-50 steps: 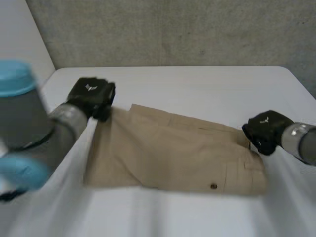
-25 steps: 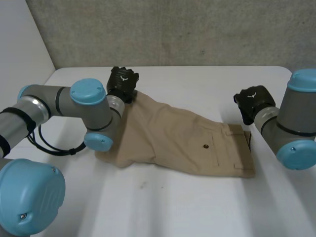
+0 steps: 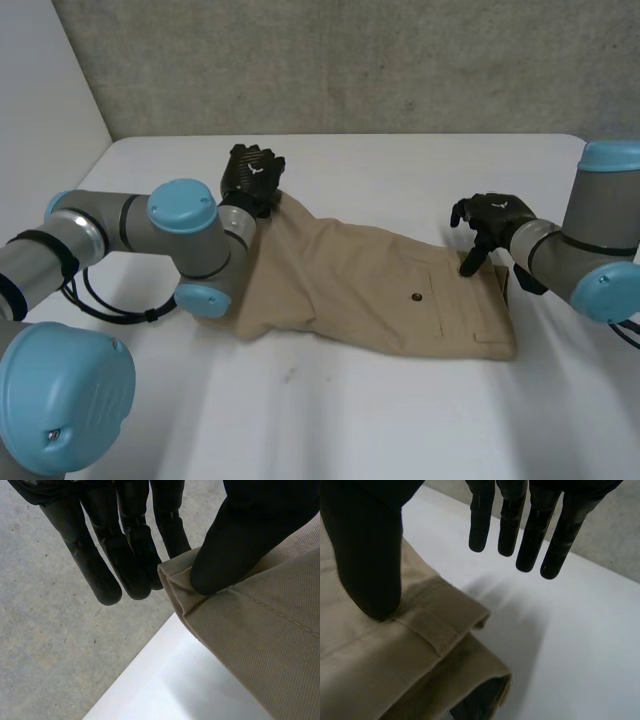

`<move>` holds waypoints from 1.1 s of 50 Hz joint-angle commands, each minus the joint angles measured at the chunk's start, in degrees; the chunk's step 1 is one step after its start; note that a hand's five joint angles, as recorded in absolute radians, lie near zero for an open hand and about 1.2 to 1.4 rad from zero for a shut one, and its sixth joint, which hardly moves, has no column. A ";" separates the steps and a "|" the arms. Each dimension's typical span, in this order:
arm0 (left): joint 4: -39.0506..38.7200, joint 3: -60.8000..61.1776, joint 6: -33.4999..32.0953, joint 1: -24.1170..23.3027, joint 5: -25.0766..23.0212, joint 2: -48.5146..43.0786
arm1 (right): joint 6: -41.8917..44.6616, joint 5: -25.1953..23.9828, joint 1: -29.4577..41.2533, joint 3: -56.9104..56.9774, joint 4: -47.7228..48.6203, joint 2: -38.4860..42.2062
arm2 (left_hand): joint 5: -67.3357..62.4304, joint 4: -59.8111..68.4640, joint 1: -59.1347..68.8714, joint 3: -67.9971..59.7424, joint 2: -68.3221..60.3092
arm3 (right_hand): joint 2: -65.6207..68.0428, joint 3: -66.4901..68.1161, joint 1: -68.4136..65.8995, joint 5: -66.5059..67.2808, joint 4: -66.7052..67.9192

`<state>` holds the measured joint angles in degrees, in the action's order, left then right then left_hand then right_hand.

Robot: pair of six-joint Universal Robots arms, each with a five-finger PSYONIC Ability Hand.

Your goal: Fold the shorts.

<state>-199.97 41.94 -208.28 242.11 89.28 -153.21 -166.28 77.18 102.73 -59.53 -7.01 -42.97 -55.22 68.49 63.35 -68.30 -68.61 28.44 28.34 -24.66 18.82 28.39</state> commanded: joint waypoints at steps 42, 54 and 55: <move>-5.96 -0.02 -1.69 -0.50 -2.97 -3.68 | 5.61 5.08 -4.56 -6.65 6.05 -4.14 | 24.86 -28.14 -23.00 27.94 28.25 | 11.05 11.15 -14.83 10.67 11.11; -8.33 11.22 -1.25 -1.46 -0.08 10.28 | 4.21 9.31 -5.00 -12.54 12.46 -20.84 | 55.22 -58.49 -53.35 58.30 58.61 | -18.44 -18.34 14.66 -18.82 -18.39; -8.25 12.62 -1.07 -1.46 0.19 11.95 | 4.12 9.22 -5.00 -13.49 12.55 -21.97 | 55.22 -58.49 -53.35 58.30 58.61 | -18.44 -18.34 14.66 -18.82 -18.39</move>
<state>-207.81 47.11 -209.90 240.66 87.64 -150.83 -161.51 86.24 97.80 -68.72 3.38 -57.53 -2.55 11.72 11.24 -11.99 -11.53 12.90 12.21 -11.49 4.21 13.29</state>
